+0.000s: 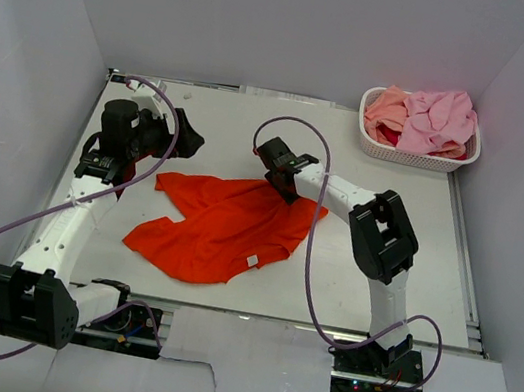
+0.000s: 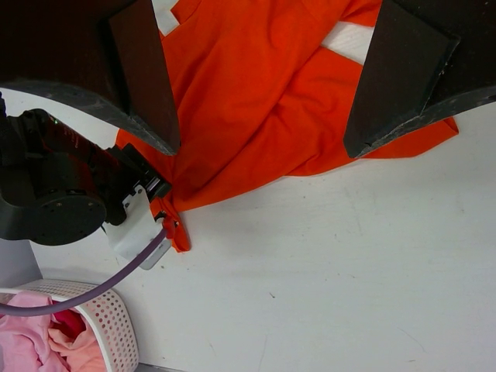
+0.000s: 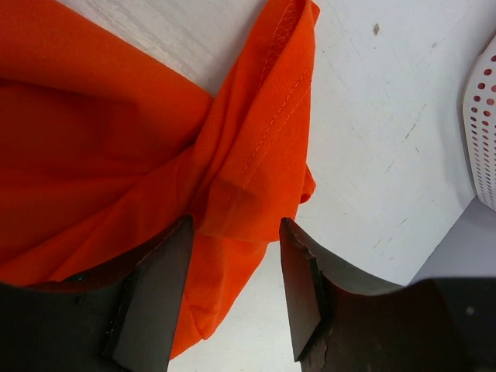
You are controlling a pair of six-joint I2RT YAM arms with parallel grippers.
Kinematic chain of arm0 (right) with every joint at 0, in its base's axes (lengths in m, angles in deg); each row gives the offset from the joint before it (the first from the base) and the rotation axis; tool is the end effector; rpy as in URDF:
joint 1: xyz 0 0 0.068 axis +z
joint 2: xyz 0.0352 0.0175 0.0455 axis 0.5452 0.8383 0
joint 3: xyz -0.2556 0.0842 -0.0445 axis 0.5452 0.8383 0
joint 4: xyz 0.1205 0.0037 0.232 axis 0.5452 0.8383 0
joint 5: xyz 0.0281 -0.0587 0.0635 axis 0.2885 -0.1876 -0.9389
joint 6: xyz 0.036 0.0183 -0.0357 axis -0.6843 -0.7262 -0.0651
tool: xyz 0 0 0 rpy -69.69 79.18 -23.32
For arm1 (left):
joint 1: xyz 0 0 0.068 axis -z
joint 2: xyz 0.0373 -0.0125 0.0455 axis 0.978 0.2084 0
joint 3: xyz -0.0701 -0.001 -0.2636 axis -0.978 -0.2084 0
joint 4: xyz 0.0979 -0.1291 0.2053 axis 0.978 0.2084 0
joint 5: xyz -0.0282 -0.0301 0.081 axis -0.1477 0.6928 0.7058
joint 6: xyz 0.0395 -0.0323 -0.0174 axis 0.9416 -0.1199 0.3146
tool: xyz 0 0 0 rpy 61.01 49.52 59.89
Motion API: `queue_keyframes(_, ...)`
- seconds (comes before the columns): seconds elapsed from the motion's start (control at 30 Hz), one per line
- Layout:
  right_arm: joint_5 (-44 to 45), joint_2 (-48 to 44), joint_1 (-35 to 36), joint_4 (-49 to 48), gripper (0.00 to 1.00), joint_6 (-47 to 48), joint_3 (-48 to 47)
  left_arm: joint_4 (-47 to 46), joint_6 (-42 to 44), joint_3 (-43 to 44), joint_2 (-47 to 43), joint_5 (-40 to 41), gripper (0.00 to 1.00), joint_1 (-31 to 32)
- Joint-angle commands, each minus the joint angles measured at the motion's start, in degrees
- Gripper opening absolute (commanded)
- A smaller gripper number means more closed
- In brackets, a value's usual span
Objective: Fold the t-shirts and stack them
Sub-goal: Flatten out the tshirt
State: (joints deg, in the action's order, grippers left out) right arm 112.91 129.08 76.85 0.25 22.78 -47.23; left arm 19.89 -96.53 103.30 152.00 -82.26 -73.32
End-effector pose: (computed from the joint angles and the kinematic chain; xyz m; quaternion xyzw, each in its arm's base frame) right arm 0.3325 0.2916 0.1870 -0.3807 0.8495 -0.2109 0.2981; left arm 0.2564 -0.0321 0.3350 -0.0065 0.8300 -0.2382 0.5044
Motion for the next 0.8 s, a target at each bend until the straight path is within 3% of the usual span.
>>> queue_keyframes(0.0,0.2,0.0,0.6,1.0,0.55,0.6,-2.0,0.5,0.7,0.1,-1.7,0.6,0.98,0.1)
queue_keyframes(0.2,0.8,-0.5,0.7,0.1,0.54,1.0,-0.7,0.6,0.7,0.2,-1.5,0.7,0.98,0.2)
queue_keyframes(0.4,0.8,1.8,0.7,0.0,0.42,1.4,-2.9,0.7,0.8,0.1,-1.7,0.8,0.98,0.1)
queue_keyframes(0.43,0.9,2.4,0.7,0.1,0.35,1.4,-3.5,0.8,0.9,0.0,-1.7,0.9,0.98,0.2)
queue_keyframes(0.6,0.9,2.7,0.7,0.0,0.33,1.5,-3.9,0.9,0.8,0.1,-1.7,1.0,0.98,0.1)
queue_keyframes(0.77,0.5,3.3,0.0,0.0,0.14,1.4,-4.2,0.9,0.8,0.1,-1.6,0.9,0.98,0.1)
